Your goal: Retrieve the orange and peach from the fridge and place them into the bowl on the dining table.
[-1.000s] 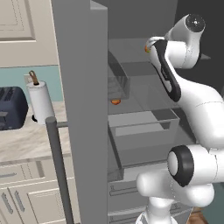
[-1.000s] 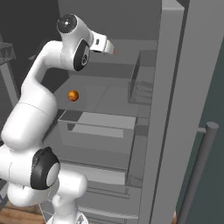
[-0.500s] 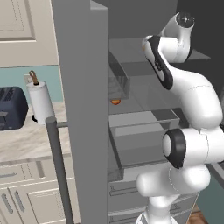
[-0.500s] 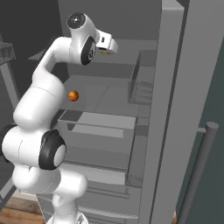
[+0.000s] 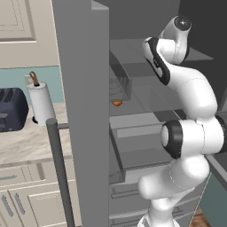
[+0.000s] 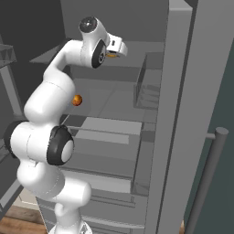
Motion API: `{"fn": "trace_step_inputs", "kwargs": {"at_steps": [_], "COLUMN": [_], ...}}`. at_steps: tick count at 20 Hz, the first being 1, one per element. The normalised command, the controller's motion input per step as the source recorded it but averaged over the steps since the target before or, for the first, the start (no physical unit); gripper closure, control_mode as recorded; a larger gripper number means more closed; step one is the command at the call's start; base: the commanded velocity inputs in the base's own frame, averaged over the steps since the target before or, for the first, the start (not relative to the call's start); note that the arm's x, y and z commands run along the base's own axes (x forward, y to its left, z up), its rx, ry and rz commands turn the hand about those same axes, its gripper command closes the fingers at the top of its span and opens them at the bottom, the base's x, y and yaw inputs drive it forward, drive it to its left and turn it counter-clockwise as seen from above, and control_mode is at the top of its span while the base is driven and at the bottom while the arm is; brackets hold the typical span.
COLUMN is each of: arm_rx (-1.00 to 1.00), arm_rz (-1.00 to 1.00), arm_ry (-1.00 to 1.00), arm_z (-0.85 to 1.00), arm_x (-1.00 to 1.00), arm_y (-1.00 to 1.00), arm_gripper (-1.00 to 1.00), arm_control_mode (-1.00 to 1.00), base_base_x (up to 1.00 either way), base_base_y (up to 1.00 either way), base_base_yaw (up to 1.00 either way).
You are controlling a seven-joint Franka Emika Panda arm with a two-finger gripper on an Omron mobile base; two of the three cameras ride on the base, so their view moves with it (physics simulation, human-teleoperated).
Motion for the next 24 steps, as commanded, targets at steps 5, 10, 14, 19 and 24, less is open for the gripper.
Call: {"fn": "trace_step_inputs", "kwargs": {"at_steps": [5,10,14,19,24], "arm_rx": [0.00,0.00,0.00,0.00,0.00], "arm_rz": [0.00,0.00,0.00,0.00,0.00], "arm_ry": [0.00,0.00,0.00,0.00,0.00], "arm_z": [0.00,0.00,0.00,-0.01,-0.15], "arm_x": [0.31,0.13,0.13,0.15,0.24], "arm_y": [-0.01,0.00,0.00,0.00,0.00], "arm_gripper": [-1.00,-1.00,-1.00,-1.00,-1.00], "arm_control_mode": [-1.00,-1.00,-1.00,-1.00,-1.00], "base_base_x": [0.00,0.00,0.00,0.00,0.00], "base_base_y": [0.00,0.00,0.00,0.00,0.00], "base_base_yaw": [0.00,0.00,0.00,0.00,0.00]}}
